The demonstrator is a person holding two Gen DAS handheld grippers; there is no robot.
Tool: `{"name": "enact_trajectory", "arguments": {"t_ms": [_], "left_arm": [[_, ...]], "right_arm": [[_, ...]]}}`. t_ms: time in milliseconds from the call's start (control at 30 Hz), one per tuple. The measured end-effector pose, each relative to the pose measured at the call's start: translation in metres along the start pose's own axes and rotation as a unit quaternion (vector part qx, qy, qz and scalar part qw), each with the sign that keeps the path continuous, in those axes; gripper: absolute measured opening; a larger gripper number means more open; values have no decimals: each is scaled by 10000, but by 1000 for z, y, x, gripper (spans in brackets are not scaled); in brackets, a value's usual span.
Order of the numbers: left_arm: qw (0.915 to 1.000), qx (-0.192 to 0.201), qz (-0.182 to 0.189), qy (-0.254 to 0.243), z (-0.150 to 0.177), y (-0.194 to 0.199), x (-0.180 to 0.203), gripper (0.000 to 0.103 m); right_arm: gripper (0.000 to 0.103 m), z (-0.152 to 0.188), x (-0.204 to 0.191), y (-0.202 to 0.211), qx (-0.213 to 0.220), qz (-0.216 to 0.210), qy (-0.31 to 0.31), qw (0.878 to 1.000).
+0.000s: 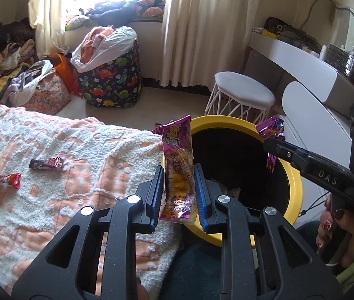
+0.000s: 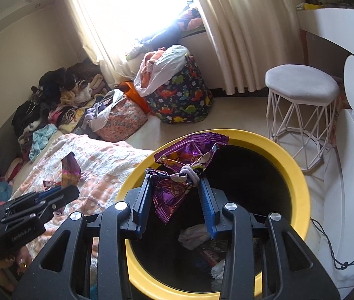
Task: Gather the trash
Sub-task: 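Carry the pink packet and purple wrapper over the yellow bin, then open both grippers above the bin to drop the wrappers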
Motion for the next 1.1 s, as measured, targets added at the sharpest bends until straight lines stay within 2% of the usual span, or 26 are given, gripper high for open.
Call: {"name": "enact_trajectory", "arguments": {"t_ms": [500, 933, 1100], "left_arm": [[9981, -248, 368, -427, 10, -24, 40, 18], [9961, -410, 542, -555, 8, -51, 59, 19], [9957, -420, 578, -593, 6, -57, 63, 22]], "right_arm": [[35, -3, 30, 7, 50, 205, -264, 9994], [36, -1, 41, 5, -18, 289, -372, 9989], [41, -1, 47, 6, -23, 338, -434, 9985]]}}
Point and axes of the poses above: each gripper's, at about its wrist camera, not at the fingertips, and y roughly against the way its jaws point, x to its right, z to its underside, the point moved 9 cm from there along -y, roughly the way its jaws point, and after that the axes turned 3 degrees about x, right-handed, at the moved point
